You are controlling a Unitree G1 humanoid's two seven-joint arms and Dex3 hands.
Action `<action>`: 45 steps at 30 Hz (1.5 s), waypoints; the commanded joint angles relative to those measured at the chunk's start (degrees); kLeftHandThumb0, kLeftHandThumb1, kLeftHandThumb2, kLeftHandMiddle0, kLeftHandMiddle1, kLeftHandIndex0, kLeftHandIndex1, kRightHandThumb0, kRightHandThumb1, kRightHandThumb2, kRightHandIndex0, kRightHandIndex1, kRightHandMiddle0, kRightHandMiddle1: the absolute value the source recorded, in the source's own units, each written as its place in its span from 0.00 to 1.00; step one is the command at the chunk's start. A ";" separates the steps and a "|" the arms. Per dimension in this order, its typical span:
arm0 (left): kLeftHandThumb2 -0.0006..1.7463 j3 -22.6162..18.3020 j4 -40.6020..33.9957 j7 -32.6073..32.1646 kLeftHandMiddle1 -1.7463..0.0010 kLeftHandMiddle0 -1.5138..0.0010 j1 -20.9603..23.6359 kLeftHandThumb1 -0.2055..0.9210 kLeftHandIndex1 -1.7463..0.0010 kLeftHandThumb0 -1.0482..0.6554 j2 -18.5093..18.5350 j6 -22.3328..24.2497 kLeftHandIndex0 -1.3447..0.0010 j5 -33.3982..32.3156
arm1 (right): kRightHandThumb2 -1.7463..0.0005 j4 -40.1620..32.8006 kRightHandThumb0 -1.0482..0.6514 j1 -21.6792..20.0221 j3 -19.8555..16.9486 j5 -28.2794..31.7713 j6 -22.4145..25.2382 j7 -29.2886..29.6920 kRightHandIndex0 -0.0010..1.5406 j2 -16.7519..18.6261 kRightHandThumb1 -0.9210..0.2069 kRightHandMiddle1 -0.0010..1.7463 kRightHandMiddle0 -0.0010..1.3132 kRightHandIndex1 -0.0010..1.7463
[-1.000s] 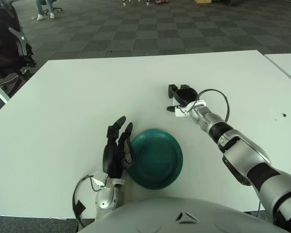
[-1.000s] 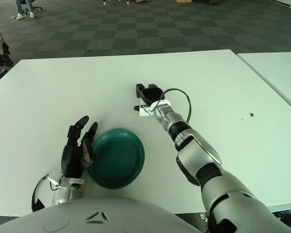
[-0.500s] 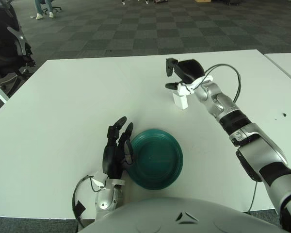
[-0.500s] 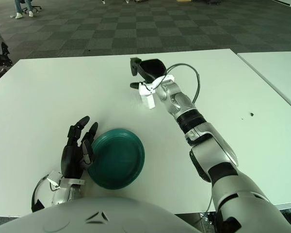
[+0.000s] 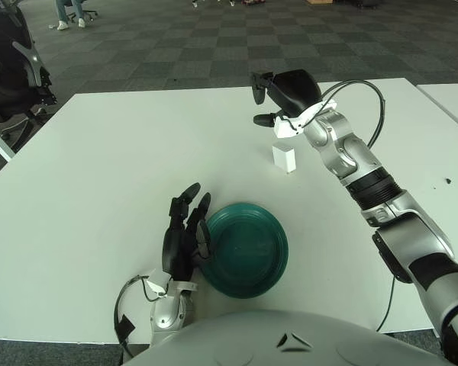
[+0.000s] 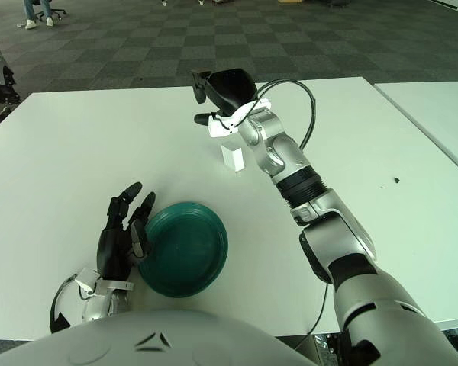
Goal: Put the charger into the plate.
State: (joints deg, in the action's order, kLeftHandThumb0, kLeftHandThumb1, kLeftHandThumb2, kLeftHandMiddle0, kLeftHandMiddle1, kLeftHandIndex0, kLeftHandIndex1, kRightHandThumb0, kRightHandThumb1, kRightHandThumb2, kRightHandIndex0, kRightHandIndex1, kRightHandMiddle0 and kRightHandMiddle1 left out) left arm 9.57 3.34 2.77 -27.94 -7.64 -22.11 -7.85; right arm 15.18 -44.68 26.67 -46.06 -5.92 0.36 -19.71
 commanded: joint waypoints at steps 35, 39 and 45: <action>0.54 0.36 7.73 -0.27 0.97 0.61 2.95 1.00 0.47 0.08 -2.80 0.73 0.91 -0.03 | 0.63 9.35 0.16 1.16 1.10 -0.17 -10.35 -7.88 0.15 -5.57 0.02 0.58 0.03 0.28; 0.54 0.48 7.61 -0.32 0.98 0.62 2.71 1.00 0.48 0.09 -2.76 0.54 0.92 0.14 | 0.62 11.24 0.08 -0.93 2.41 -1.61 -10.24 -11.44 0.10 -6.58 0.00 0.38 0.01 0.07; 0.54 0.42 7.48 -0.59 0.98 0.64 2.48 1.00 0.47 0.08 -2.77 0.41 0.91 0.42 | 0.58 21.61 0.01 -7.46 5.16 -3.73 -11.81 -12.47 0.03 -5.43 0.00 0.20 0.00 0.01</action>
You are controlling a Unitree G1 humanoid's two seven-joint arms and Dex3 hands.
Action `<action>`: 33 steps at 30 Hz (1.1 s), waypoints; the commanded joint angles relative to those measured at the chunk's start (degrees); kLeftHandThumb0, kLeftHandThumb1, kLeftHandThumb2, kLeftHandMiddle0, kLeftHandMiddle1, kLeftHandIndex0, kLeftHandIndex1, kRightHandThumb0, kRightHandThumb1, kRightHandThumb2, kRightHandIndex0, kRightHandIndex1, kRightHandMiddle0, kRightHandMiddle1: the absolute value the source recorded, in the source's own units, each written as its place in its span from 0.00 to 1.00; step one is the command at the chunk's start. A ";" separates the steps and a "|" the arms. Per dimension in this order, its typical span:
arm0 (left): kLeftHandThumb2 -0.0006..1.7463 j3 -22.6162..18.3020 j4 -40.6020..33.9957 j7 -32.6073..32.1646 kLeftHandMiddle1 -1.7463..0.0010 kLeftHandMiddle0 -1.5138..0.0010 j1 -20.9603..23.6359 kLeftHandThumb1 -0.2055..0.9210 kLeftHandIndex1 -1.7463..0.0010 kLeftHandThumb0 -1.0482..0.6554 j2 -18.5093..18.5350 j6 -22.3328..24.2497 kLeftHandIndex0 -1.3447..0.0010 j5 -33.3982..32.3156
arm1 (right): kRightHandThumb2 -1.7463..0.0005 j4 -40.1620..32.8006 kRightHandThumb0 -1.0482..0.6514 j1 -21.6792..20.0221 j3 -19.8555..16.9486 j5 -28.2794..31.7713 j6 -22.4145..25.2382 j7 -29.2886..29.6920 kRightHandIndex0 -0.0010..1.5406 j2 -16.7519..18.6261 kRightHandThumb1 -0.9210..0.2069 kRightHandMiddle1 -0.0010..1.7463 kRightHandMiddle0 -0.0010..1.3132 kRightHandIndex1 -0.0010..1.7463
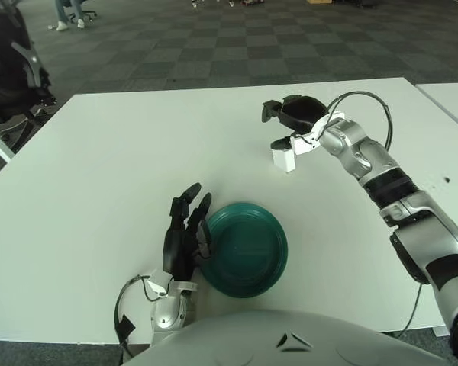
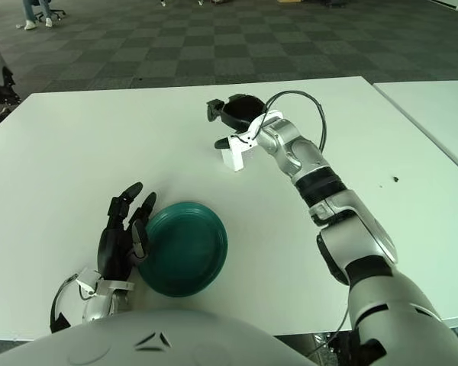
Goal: Put the charger into the plate.
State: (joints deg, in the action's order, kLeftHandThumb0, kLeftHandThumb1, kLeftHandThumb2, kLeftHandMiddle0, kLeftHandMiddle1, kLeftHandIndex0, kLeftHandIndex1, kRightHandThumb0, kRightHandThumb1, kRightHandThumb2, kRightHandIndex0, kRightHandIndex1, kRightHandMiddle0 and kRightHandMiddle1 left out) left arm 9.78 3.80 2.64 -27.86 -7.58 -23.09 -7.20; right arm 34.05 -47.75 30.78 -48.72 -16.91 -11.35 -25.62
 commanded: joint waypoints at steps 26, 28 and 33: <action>0.53 0.36 6.21 -0.64 0.99 0.64 1.61 1.00 0.48 0.07 -3.02 1.89 0.91 -0.32 | 0.54 13.81 0.00 -6.61 4.00 -0.85 2.16 -3.04 0.07 3.08 0.00 0.18 0.00 0.01; 0.53 0.38 6.13 -0.65 0.99 0.64 1.58 1.00 0.48 0.07 -3.02 2.03 0.91 -0.34 | 0.53 14.37 0.00 -6.58 4.23 -0.82 2.14 -2.99 0.07 3.26 0.00 0.18 0.00 0.01; 0.53 0.44 5.91 -0.61 0.99 0.65 1.53 1.00 0.48 0.07 -3.01 2.34 0.92 -0.39 | 0.52 16.08 0.00 -5.96 5.35 -0.86 2.16 -3.28 0.07 4.16 0.00 0.17 0.00 0.01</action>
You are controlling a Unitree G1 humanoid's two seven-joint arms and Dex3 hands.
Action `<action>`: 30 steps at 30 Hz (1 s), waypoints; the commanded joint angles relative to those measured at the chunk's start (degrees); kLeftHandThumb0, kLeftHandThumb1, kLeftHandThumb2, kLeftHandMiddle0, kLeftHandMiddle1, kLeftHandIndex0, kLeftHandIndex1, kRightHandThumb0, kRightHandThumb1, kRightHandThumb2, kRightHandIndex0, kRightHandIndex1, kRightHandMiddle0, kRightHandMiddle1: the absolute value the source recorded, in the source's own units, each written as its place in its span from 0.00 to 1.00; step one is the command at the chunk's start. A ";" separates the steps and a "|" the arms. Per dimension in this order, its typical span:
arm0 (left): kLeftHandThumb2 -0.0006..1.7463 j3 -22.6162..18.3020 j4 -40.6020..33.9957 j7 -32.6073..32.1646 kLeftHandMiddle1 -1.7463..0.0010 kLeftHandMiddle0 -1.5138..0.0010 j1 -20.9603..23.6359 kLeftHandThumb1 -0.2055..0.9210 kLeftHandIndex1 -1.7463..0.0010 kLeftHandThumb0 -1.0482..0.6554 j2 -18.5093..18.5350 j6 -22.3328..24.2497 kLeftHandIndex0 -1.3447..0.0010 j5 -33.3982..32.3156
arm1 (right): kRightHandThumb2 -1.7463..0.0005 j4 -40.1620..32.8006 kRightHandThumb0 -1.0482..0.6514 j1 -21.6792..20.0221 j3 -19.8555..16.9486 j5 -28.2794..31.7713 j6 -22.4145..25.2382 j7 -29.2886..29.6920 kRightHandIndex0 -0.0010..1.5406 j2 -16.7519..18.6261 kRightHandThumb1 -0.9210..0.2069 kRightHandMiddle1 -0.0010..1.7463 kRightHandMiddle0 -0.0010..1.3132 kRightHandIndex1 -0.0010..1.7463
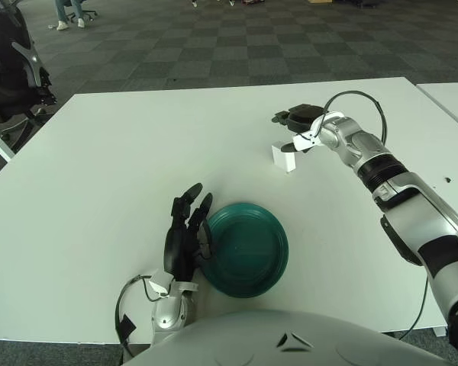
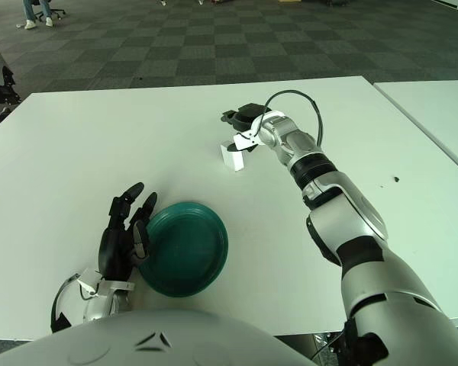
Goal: Put the charger into the plate.
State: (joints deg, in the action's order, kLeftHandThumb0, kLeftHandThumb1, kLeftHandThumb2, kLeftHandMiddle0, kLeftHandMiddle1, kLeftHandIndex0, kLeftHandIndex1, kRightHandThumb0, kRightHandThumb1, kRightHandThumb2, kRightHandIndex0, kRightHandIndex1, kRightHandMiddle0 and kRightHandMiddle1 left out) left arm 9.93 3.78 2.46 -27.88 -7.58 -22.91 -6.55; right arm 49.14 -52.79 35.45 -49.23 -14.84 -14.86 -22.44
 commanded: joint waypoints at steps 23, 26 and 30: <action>0.53 0.03 5.33 0.39 0.99 0.64 1.23 1.00 0.47 0.05 -2.99 2.08 0.90 -2.48 | 0.53 3.02 0.00 5.64 7.42 -2.73 -2.83 3.68 0.13 1.56 0.00 0.25 0.00 0.02; 0.53 -0.06 5.09 0.79 0.99 0.64 1.12 1.00 0.47 0.05 -2.95 2.25 0.91 -3.26 | 0.53 3.39 0.00 6.96 8.65 -3.41 -3.29 4.89 0.14 1.98 0.00 0.27 0.00 0.01; 0.53 -0.32 5.47 1.33 0.99 0.65 1.33 1.00 0.47 0.05 -2.79 2.37 0.90 -4.12 | 0.54 3.23 0.00 7.53 9.39 -3.35 -3.81 5.05 0.15 2.05 0.00 0.30 0.00 0.01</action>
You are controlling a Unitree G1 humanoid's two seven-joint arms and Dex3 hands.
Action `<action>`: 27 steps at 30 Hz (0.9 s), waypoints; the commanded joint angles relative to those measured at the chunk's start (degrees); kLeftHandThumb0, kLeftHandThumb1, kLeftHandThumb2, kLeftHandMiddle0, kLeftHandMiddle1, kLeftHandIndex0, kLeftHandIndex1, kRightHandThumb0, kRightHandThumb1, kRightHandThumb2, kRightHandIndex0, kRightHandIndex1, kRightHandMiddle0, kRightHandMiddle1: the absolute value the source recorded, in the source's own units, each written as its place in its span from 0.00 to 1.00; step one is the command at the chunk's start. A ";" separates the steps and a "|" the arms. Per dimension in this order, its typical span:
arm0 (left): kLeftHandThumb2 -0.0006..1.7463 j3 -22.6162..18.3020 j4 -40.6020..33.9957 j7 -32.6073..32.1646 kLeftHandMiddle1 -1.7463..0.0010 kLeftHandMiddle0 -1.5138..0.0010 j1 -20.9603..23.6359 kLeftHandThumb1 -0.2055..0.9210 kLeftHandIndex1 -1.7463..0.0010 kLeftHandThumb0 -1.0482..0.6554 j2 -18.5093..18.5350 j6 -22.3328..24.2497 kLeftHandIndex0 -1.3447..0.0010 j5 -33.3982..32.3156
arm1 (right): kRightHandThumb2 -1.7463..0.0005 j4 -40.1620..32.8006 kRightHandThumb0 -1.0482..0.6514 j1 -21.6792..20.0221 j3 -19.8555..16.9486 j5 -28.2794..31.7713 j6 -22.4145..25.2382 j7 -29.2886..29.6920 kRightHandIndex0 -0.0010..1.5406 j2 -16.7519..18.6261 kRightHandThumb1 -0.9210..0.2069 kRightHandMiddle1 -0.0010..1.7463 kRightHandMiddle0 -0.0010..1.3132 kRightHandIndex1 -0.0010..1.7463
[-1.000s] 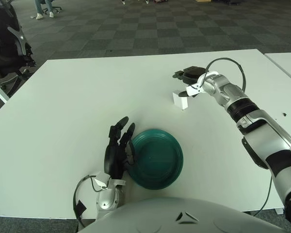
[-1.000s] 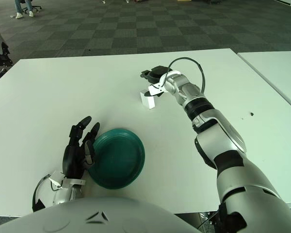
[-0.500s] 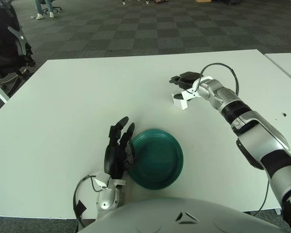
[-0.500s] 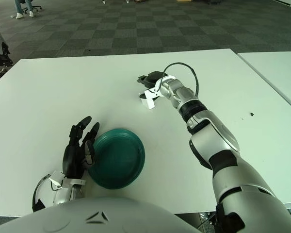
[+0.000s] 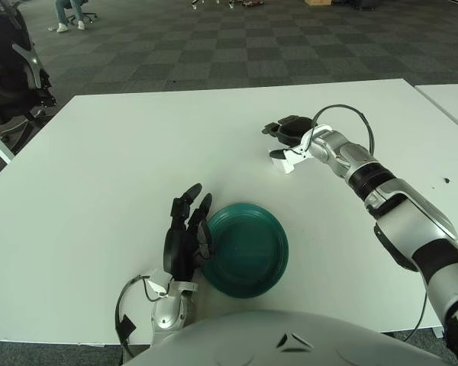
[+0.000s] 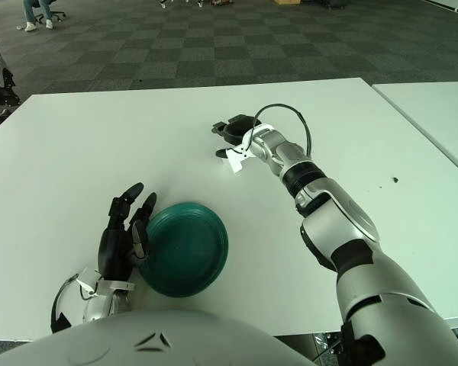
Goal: Put the charger into the plate.
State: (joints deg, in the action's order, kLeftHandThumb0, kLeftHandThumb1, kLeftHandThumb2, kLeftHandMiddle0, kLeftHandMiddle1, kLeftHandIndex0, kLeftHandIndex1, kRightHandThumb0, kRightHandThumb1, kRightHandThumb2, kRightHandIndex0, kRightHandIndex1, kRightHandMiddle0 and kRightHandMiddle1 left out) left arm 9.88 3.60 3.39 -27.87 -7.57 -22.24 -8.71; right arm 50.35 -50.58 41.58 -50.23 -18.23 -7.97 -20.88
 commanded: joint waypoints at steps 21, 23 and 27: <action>0.53 -0.36 5.58 0.41 0.99 0.63 1.74 1.00 0.48 0.05 -2.64 1.90 0.90 -1.75 | 0.53 5.92 0.00 6.93 5.11 -1.70 -4.14 0.52 0.19 1.09 0.00 0.35 0.00 0.02; 0.53 -0.37 5.61 0.42 0.99 0.63 1.78 1.00 0.48 0.05 -2.63 1.85 0.91 -1.72 | 0.53 5.86 0.00 6.90 5.04 -1.62 -4.19 0.38 0.19 1.06 0.00 0.35 0.00 0.02; 0.53 -0.41 5.73 0.42 0.99 0.63 1.94 1.00 0.48 0.05 -2.54 1.86 0.91 -1.67 | 0.53 6.05 0.00 6.86 4.78 -1.50 -4.08 0.30 0.19 1.09 0.00 0.35 0.00 0.01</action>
State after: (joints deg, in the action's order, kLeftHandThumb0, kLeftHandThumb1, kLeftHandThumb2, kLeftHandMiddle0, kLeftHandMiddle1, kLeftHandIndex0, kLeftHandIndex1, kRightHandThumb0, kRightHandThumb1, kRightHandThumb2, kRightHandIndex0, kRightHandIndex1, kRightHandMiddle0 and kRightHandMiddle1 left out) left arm 9.51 3.53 3.79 -27.72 -7.51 -21.92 -9.58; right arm 54.74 -45.72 45.28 -51.14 -22.04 -5.28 -19.83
